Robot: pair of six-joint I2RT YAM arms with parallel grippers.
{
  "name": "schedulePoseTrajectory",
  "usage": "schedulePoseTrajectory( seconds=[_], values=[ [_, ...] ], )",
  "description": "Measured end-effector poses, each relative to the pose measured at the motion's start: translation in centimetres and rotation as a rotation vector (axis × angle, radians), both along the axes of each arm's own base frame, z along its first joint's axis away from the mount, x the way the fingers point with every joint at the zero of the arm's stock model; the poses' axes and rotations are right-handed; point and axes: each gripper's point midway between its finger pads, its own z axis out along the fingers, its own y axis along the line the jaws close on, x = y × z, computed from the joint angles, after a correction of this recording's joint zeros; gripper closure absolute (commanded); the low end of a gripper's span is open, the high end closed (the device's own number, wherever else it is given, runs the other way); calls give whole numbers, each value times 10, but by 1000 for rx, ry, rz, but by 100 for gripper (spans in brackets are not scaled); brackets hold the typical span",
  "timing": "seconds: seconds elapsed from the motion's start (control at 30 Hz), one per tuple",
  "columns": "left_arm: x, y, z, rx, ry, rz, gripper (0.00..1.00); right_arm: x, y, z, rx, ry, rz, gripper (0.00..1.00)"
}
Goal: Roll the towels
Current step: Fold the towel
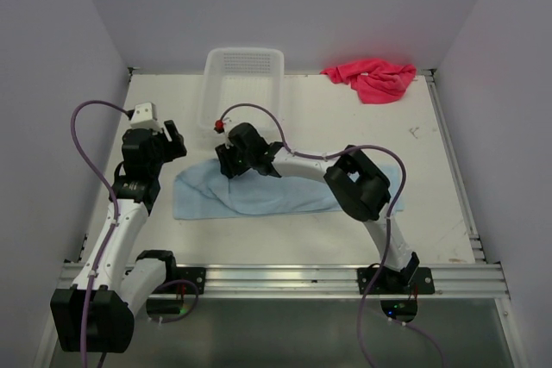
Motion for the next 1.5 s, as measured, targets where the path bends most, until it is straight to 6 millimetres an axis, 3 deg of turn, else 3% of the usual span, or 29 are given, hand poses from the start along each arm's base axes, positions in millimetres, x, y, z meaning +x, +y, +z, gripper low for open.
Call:
schedulePoseTrajectory(
  seconds=[0.33, 0.43, 0.5, 0.53, 0.67, 0.7, 0.93, 1.0, 1.03, 1.07, 1.27, 1.5],
  values=[
    [0, -6, -1, -15, 5, -28, 27, 12, 13, 6, 18, -38, 23, 52],
    [1, -7, -1, -17, 4, -33, 27, 14, 14, 0, 15, -30, 30, 58],
    [1, -7, -2, -20, 6, -36, 27, 14, 13, -4, 10, -26, 35, 68],
    [1, -8, -2, -22, 7, -39, 27, 15, 12, -4, 8, -27, 36, 77],
    [1, -9, -3, -24, 11, -45, 26, 16, 12, -4, 2, -38, 44, 91],
    [1, -10, -4, -25, 12, -47, 26, 16, 11, -5, 0, -40, 45, 100],
    [1, -10, -3, -26, 11, -49, 26, 17, 12, -2, 5, -50, 51, 100],
    [1, -10, -3, -25, 11, -48, 26, 17, 13, 1, 10, -53, 50, 87],
    [1, -10, -3, -26, 11, -49, 26, 17, 13, 3, 13, -54, 48, 75],
    [1, -10, -3, -25, 11, -48, 26, 17, 13, 4, 16, -53, 45, 71],
    [1, -10, -3, -27, 11, -51, 25, 20, 12, 13, 42, -45, 24, 63],
    [1, -12, -3, -30, 11, -58, 25, 37, 3, 18, 92, -10, -10, 59]
  ],
)
